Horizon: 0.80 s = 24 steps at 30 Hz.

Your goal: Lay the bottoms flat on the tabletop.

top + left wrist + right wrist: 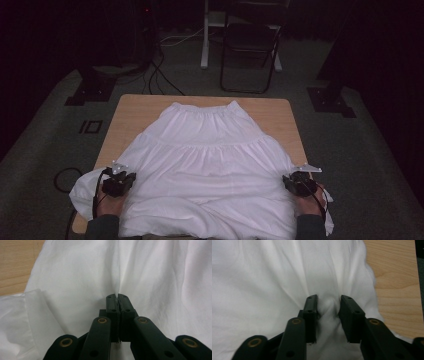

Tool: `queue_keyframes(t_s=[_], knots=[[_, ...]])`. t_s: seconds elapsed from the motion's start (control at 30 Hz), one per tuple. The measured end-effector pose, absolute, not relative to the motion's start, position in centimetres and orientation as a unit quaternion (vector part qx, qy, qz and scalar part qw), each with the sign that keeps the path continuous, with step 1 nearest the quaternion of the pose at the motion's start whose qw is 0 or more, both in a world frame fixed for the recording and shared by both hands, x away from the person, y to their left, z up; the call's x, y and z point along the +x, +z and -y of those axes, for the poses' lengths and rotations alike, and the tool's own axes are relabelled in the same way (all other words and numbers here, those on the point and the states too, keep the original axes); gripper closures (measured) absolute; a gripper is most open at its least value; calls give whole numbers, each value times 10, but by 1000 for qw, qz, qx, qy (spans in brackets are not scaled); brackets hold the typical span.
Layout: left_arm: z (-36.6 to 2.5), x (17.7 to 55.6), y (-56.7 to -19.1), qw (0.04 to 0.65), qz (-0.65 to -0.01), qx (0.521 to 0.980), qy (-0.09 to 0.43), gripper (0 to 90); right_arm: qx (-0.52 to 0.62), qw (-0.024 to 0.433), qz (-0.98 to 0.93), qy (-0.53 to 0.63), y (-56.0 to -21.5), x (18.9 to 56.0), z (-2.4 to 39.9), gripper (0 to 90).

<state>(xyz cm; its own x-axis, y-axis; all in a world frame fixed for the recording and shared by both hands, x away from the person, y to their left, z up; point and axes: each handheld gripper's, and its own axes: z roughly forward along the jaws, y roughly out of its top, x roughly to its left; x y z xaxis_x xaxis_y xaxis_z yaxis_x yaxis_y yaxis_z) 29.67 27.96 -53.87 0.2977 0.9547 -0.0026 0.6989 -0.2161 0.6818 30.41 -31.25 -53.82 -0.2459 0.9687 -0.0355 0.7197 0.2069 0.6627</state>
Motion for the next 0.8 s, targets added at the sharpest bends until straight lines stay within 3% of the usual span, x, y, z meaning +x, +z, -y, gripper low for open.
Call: queue_keyframes(t_s=[0.23,0.8], knots=[[-286,284,-540,313,-557,742,203,887,564,234,-745,267,-538,297,311,748],[-295,247,-541,317,-568,735,191,888,561,228,-747,275,-539,263,312,757]])
